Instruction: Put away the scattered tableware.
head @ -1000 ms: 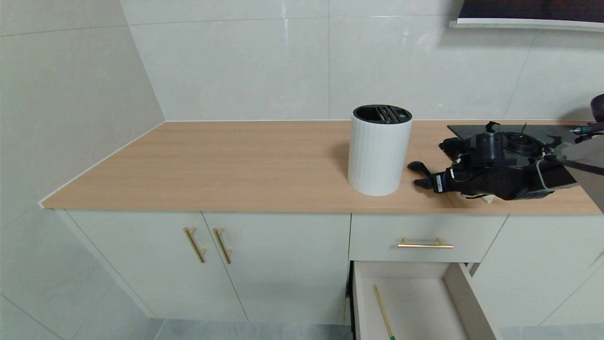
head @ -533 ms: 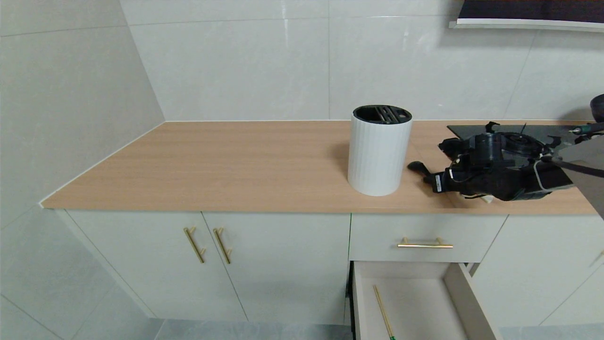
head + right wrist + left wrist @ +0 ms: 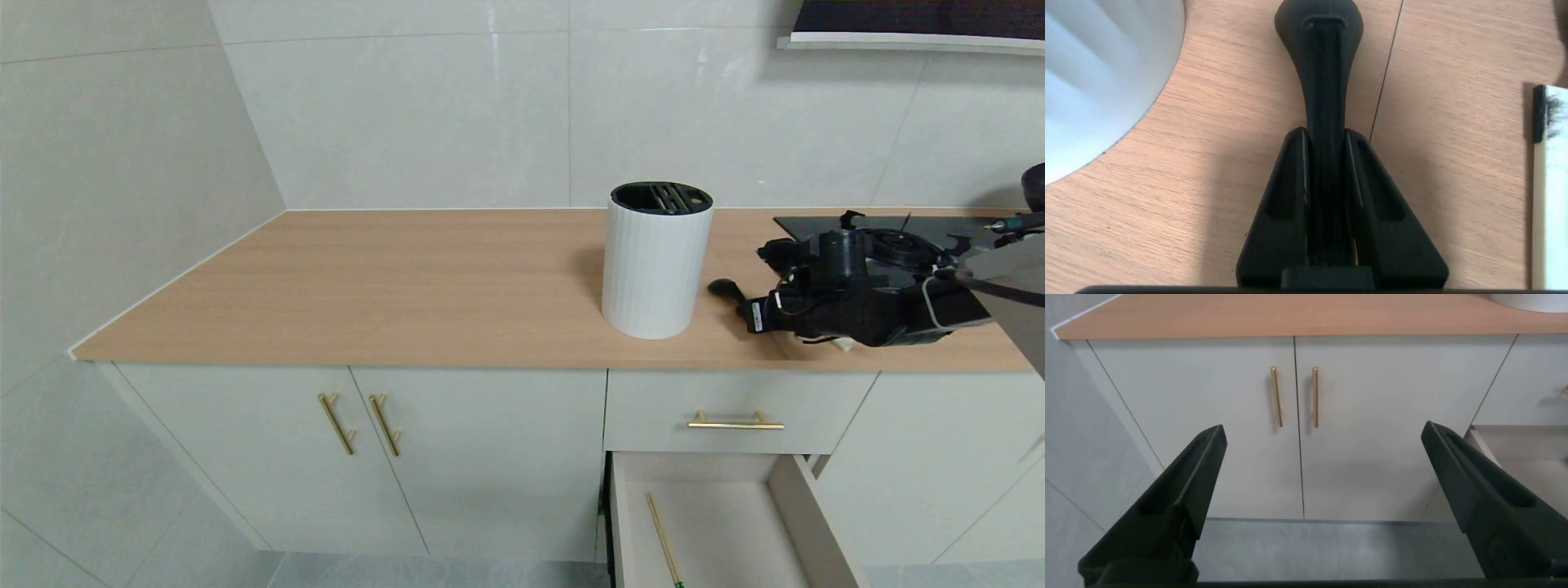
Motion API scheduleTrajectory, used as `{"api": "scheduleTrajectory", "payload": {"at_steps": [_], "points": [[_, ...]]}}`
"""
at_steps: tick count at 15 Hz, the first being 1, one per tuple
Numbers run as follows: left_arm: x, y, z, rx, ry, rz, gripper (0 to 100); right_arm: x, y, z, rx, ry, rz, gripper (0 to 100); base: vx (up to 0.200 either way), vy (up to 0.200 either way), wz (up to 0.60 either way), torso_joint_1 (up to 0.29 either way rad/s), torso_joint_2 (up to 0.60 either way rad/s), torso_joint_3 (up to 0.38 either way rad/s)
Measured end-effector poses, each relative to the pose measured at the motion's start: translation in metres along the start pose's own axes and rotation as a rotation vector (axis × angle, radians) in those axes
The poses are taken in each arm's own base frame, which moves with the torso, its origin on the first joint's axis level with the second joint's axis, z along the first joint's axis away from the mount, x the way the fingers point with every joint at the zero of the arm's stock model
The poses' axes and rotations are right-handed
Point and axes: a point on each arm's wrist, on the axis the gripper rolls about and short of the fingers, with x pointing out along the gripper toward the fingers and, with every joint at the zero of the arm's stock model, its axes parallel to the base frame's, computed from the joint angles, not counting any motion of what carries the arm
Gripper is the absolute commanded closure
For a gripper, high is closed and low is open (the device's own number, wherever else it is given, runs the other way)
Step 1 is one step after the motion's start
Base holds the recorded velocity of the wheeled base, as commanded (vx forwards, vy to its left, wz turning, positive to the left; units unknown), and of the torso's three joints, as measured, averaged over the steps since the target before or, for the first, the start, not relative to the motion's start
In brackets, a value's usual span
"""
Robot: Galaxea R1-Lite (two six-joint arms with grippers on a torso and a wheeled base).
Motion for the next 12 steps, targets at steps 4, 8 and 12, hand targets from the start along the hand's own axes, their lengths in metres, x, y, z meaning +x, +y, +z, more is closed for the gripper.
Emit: {"api": "scheduleTrajectory", "payload": {"at_steps": [4,8,12], "points": [[0.000,0.000,0.000,0.000,0.000,0.000,0,-0.034,0.003,0.014,0.130,0.065,-0.051,100,0.000,0.000,0.00,0.000,0.00,0.000],[0.000,0.000,0.000,0.000,0.000,0.000,0,-0.097,0.011,0.018,0.187,0.126,-0.106,100,0.000,0.000,0.00,0.000,0.00,0.000],[0.000,0.000,0.000,0.000,0.000,0.000,0,-0.164,0.021,-0.012,0.231,0.198,-0.117,100,0.000,0.000,0.00,0.000,0.00,0.000]]}}
